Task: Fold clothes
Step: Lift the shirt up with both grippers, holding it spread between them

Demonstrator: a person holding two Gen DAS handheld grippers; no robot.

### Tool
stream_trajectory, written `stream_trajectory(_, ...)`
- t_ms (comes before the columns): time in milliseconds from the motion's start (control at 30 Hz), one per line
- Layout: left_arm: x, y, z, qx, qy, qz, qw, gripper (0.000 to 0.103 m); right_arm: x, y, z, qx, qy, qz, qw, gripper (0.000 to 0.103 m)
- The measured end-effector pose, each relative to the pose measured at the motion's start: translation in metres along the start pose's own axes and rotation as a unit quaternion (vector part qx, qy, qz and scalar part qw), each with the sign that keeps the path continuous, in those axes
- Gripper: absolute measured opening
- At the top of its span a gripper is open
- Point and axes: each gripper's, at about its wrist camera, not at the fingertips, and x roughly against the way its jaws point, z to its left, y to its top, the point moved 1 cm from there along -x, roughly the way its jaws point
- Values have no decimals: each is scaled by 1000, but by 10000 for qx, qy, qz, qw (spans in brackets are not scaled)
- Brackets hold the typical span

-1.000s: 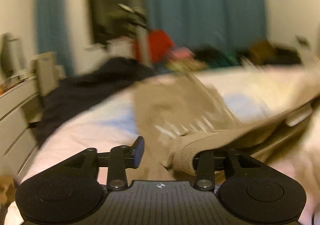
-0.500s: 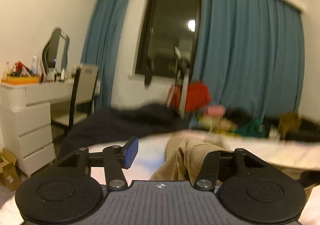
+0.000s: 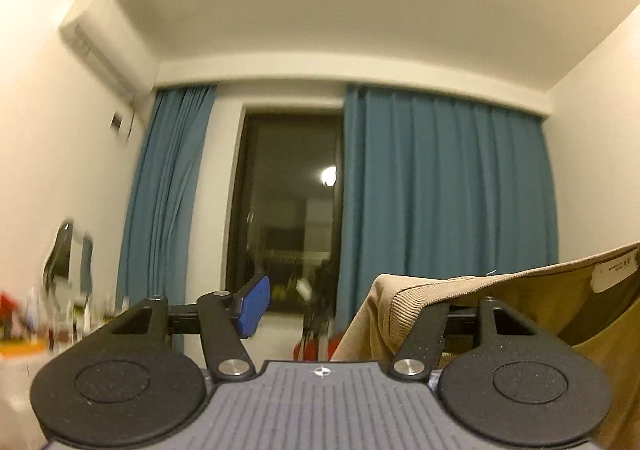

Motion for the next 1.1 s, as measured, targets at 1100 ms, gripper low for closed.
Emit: stream_trajectory(1100,-378,-369,-57,-269,18,2738,9614,91,-347,-376,-24,17,-288,2537,9669,84)
